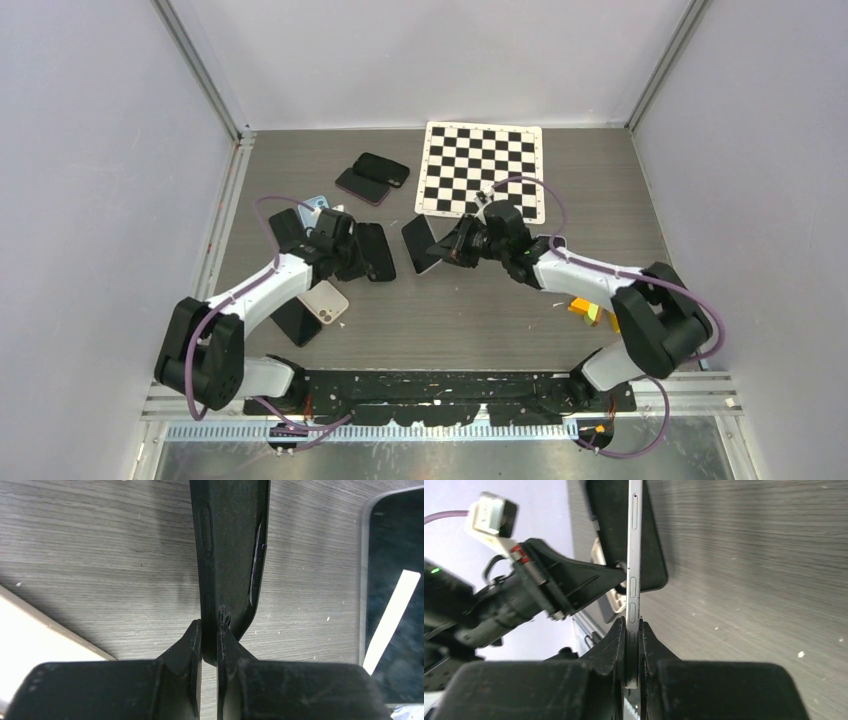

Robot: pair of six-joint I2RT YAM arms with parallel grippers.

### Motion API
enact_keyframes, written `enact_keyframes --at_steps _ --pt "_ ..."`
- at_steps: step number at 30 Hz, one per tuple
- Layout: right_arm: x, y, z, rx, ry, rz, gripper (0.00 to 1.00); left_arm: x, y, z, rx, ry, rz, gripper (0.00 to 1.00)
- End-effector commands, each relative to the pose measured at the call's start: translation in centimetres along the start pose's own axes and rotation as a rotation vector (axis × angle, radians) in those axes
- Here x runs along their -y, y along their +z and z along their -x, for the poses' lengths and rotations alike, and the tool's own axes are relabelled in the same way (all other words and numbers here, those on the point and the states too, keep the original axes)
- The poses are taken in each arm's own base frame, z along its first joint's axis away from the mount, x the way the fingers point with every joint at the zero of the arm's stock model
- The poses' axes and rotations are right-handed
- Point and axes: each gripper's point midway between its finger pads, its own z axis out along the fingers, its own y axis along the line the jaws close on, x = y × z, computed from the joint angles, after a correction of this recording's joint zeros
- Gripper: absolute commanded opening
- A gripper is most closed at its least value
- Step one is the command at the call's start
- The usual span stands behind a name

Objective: Take the phone out of the phone case
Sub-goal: Place the phone case at the center of the board.

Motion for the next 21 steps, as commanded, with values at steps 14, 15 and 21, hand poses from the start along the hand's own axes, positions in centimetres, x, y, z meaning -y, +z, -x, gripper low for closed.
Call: enact_keyframes --at_steps 14,15,21 --pt "2.6 7.1 0.9 -0.003 -0.084 0.029 0.01 -2.0 1.5 0.9 0.048 0.002 0.111 0.43" --pt "3.0 7.5 0.5 -0.020 -0.083 0.028 0.01 -2.0 1.3 1.0 0.050 0.007 0.114 0.46" --pt "4.9 9.2 -1.3 -0.099 -0.108 -0.008 0.01 -1.7 -0.9 2.5 0.101 0.026 0.125 0.59"
